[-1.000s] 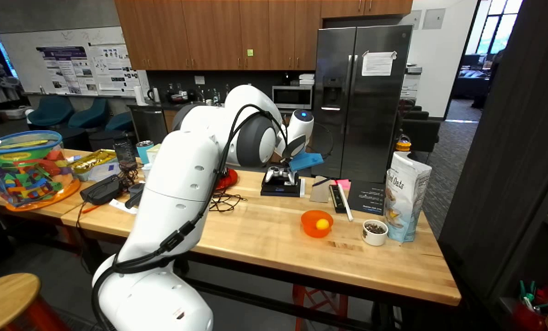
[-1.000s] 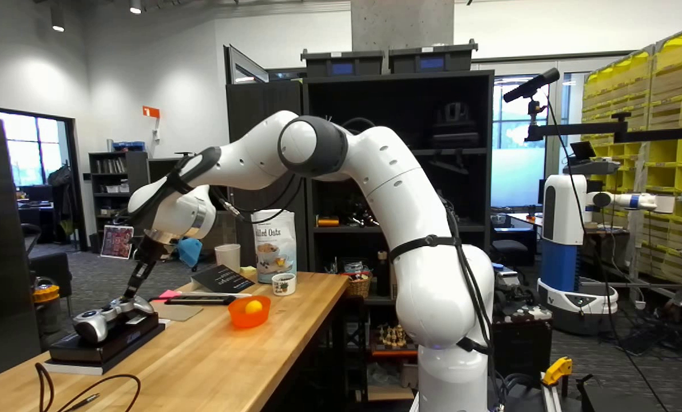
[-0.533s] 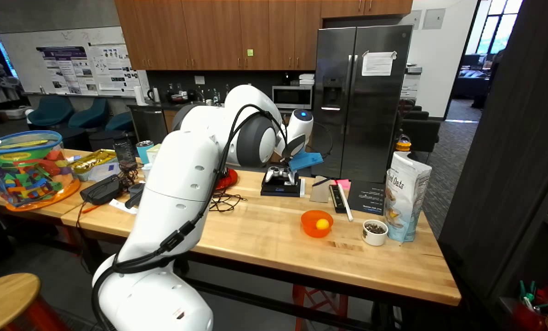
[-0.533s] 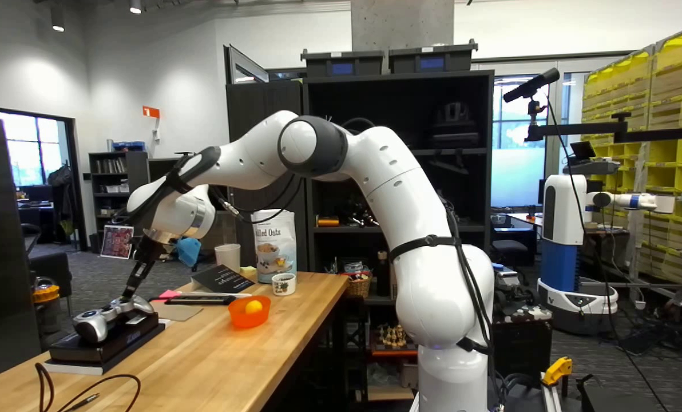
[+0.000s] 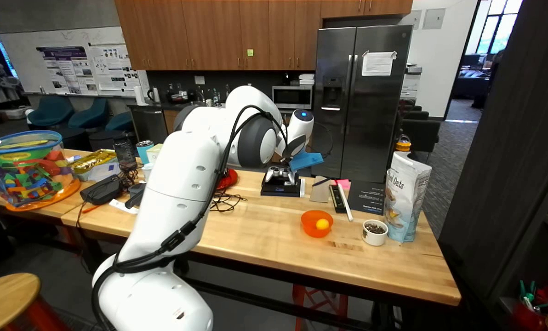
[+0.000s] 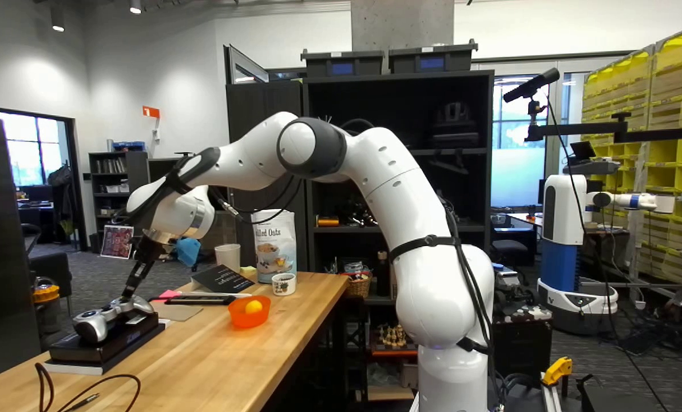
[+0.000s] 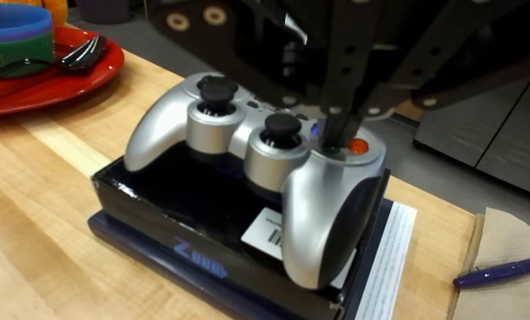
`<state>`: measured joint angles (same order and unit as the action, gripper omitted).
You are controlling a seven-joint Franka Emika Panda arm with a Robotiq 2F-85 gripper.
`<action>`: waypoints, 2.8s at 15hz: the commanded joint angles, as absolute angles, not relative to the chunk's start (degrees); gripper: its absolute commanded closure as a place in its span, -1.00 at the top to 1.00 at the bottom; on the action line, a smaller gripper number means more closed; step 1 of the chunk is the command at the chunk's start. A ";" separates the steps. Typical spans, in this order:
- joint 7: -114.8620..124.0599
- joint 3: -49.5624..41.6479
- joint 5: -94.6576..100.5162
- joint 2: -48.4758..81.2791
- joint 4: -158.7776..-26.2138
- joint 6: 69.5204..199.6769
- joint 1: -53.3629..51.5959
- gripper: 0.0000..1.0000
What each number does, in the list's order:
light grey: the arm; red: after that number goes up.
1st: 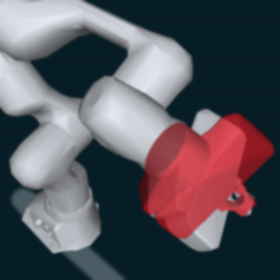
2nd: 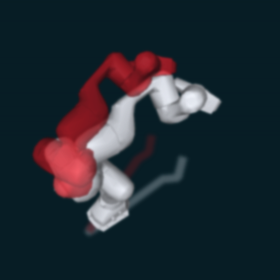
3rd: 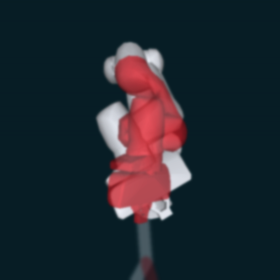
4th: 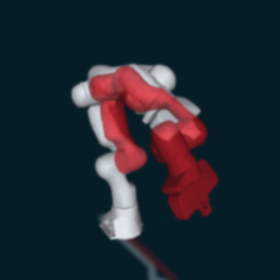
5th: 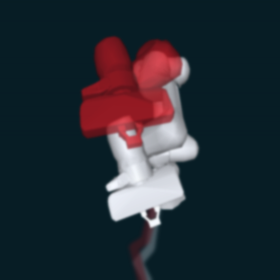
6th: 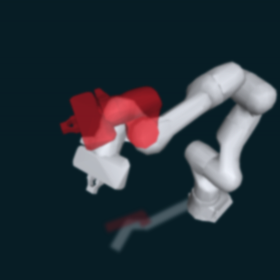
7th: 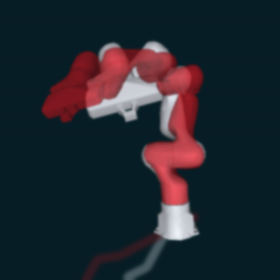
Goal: Press a button on the gamepad thrice
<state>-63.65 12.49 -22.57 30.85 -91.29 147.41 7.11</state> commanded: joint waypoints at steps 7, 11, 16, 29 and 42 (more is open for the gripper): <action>-63.54 13.11 -21.36 32.79 -89.45 147.36 7.77 -1.00; -63.74 13.61 -21.78 32.29 -89.34 147.29 7.81 -1.00; -64.71 15.56 -22.70 31.32 -88.46 147.47 7.80 -1.00; -64.59 15.59 -21.83 31.87 -87.05 149.03 7.73 -1.00; -63.53 14.21 -21.05 32.73 -87.89 150.53 7.93 -1.00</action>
